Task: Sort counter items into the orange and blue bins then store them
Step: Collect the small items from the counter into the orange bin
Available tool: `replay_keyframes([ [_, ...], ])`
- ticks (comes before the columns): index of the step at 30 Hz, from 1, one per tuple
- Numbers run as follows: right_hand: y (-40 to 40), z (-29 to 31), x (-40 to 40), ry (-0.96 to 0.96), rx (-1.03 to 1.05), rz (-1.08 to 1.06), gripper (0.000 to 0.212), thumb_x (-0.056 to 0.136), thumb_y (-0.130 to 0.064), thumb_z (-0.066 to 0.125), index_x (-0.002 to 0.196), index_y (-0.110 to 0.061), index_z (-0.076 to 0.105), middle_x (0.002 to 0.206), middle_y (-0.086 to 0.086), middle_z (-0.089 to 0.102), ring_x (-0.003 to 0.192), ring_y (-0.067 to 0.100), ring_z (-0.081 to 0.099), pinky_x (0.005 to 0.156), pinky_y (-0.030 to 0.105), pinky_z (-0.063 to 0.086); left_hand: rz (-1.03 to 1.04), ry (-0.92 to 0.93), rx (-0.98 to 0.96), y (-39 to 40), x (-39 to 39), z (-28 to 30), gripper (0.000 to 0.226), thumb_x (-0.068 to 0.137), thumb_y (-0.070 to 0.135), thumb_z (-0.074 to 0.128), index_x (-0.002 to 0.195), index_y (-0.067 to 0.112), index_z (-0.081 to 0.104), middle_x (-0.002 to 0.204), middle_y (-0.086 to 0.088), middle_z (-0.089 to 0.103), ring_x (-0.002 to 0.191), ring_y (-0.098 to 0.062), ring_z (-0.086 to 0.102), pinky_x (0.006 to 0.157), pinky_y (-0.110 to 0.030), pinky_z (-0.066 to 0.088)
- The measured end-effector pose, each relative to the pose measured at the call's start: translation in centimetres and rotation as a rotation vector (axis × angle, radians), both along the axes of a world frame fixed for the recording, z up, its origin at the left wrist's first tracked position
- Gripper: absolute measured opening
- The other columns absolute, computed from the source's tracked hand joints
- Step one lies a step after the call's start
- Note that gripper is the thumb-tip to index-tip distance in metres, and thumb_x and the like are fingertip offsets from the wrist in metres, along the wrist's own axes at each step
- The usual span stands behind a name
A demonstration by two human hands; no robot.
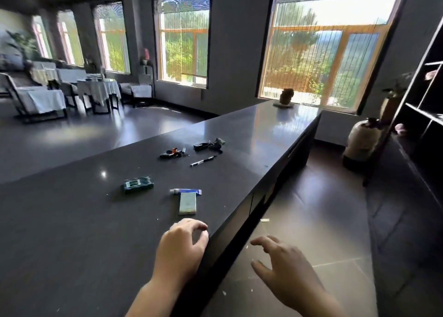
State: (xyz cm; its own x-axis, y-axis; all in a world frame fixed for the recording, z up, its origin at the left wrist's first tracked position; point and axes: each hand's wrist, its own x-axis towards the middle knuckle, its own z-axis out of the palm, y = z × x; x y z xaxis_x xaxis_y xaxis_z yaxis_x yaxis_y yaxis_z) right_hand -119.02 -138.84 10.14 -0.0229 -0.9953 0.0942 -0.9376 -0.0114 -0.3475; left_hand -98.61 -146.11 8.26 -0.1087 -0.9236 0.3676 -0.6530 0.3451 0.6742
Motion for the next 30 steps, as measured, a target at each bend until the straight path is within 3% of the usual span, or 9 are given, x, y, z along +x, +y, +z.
replay_keyframes([
  [8,-9.7,-1.0,-6.9,-0.039,0.057,-0.014,0.038,0.087,-0.05,0.053,0.125,-0.046,0.048,0.126,-0.029,0.047,0.114,-0.005,0.051,0.089,0.015,0.039,-0.073,-0.052,0.02,-10.2,-7.4,0.3,0.012,0.087,0.029,0.059,0.094,0.029,0.069,0.098,0.019,0.064,0.097,0.0,0.057,0.089,-0.023,0.044],
  [16,-19.9,-1.3,-16.2,-0.064,0.029,0.038,0.036,0.086,-0.047,0.053,0.122,-0.046,0.05,0.125,-0.033,0.046,0.109,-0.005,0.052,0.08,0.015,0.041,0.021,-0.075,0.028,-18.8,-16.6,-0.4,0.014,0.087,0.029,0.059,0.097,0.028,0.068,0.103,0.018,0.064,0.101,-0.001,0.057,0.092,-0.021,0.04],
  [22,-28.1,-0.2,-23.7,-0.07,-0.004,0.075,0.035,0.088,-0.047,0.052,0.123,-0.043,0.052,0.124,-0.03,0.05,0.108,-0.005,0.053,0.086,0.013,0.042,0.084,-0.023,0.002,-25.0,-23.1,0.8,0.013,0.087,0.026,0.061,0.096,0.026,0.07,0.101,0.018,0.064,0.1,0.0,0.057,0.092,-0.02,0.04],
  [27,-34.6,-1.5,-23.8,-0.072,0.062,0.211,0.036,0.088,-0.05,0.051,0.123,-0.045,0.05,0.126,-0.03,0.048,0.109,-0.005,0.052,0.086,0.015,0.044,0.199,-0.031,0.096,-27.5,-23.1,-1.4,0.009,0.085,0.028,0.063,0.092,0.03,0.069,0.096,0.023,0.063,0.096,0.004,0.056,0.091,-0.016,0.039],
  [30,-38.6,-2.5,-21.9,-0.058,0.094,0.309,0.037,0.087,-0.05,0.052,0.124,-0.045,0.048,0.128,-0.029,0.047,0.111,-0.006,0.051,0.083,0.014,0.042,0.329,-0.028,0.145,-29.4,-20.6,-2.7,0.009,0.083,0.024,0.066,0.089,0.03,0.07,0.094,0.021,0.064,0.097,-0.002,0.06,0.089,-0.021,0.043],
])
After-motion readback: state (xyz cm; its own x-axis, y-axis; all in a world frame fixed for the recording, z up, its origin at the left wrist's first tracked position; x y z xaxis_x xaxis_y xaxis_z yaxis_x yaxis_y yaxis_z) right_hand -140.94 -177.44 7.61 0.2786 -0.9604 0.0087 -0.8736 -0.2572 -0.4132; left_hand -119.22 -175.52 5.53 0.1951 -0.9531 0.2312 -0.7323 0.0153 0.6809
